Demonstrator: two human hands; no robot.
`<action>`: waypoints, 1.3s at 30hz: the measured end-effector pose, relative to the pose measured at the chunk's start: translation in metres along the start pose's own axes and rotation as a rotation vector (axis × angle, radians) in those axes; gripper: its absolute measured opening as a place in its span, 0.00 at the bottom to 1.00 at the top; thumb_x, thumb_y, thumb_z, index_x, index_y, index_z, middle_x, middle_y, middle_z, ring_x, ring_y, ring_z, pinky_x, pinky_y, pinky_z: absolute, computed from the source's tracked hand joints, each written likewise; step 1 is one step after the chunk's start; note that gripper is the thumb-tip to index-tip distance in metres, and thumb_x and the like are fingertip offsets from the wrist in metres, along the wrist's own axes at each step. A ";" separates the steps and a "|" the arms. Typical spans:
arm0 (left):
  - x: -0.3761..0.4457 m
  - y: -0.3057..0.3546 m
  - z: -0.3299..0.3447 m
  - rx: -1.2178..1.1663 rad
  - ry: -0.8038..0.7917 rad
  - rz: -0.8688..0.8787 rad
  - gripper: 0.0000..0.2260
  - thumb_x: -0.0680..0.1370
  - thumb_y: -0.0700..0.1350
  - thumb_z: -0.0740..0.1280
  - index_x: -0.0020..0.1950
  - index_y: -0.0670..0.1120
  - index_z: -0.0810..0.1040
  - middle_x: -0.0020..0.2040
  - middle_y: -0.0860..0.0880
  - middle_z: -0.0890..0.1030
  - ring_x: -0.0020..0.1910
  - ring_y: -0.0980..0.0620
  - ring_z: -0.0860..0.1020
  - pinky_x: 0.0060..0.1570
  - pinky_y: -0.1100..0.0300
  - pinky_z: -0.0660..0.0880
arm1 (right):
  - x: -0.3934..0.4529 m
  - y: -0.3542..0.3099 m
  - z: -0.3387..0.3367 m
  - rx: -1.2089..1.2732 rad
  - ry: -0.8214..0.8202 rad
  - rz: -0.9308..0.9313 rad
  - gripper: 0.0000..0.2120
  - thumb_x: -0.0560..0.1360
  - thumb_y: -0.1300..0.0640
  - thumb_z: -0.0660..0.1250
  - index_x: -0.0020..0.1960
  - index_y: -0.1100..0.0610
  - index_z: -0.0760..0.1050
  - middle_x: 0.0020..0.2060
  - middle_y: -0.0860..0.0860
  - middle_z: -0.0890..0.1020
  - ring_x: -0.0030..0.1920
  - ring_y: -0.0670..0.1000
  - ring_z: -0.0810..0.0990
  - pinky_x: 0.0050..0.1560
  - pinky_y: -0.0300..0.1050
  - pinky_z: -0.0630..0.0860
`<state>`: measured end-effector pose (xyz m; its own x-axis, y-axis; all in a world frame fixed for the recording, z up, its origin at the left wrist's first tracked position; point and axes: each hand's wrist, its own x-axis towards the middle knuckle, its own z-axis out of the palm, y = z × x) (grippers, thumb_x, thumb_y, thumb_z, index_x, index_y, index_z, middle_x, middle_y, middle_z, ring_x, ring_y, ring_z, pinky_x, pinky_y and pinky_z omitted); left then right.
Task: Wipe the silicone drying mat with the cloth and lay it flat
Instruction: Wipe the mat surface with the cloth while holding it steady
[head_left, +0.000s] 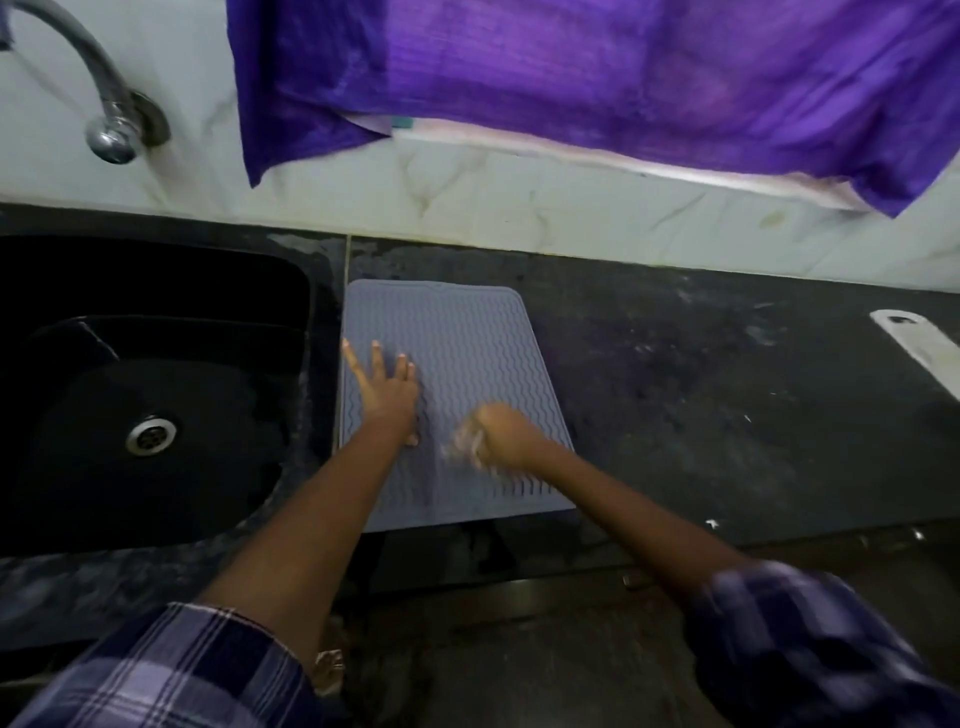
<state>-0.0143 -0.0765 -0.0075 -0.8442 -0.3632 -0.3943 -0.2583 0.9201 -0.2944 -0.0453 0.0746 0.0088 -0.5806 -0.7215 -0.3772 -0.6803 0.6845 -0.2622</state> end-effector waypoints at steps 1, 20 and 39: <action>0.000 0.000 0.001 -0.001 -0.005 -0.010 0.49 0.72 0.64 0.68 0.80 0.46 0.43 0.81 0.49 0.44 0.78 0.36 0.39 0.66 0.22 0.40 | 0.015 0.001 -0.006 0.017 0.087 0.066 0.10 0.77 0.62 0.64 0.53 0.64 0.81 0.47 0.61 0.84 0.46 0.59 0.82 0.47 0.49 0.79; 0.141 -0.021 -0.053 0.121 -0.002 0.018 0.52 0.71 0.65 0.69 0.80 0.48 0.37 0.80 0.47 0.40 0.77 0.35 0.36 0.65 0.22 0.37 | 0.143 0.059 -0.111 0.186 0.378 0.251 0.14 0.78 0.57 0.64 0.44 0.66 0.81 0.41 0.62 0.83 0.44 0.60 0.83 0.45 0.48 0.79; 0.182 -0.026 -0.071 0.015 -0.053 0.093 0.26 0.81 0.54 0.62 0.77 0.49 0.61 0.80 0.47 0.56 0.80 0.41 0.42 0.70 0.27 0.39 | 0.229 0.070 -0.111 -0.119 0.202 0.208 0.13 0.76 0.60 0.65 0.59 0.65 0.75 0.59 0.63 0.78 0.60 0.62 0.77 0.60 0.54 0.73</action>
<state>-0.1944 -0.1566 -0.0101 -0.8380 -0.2843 -0.4657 -0.1729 0.9479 -0.2676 -0.2756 -0.0539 0.0031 -0.7820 -0.5813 -0.2249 -0.5780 0.8114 -0.0873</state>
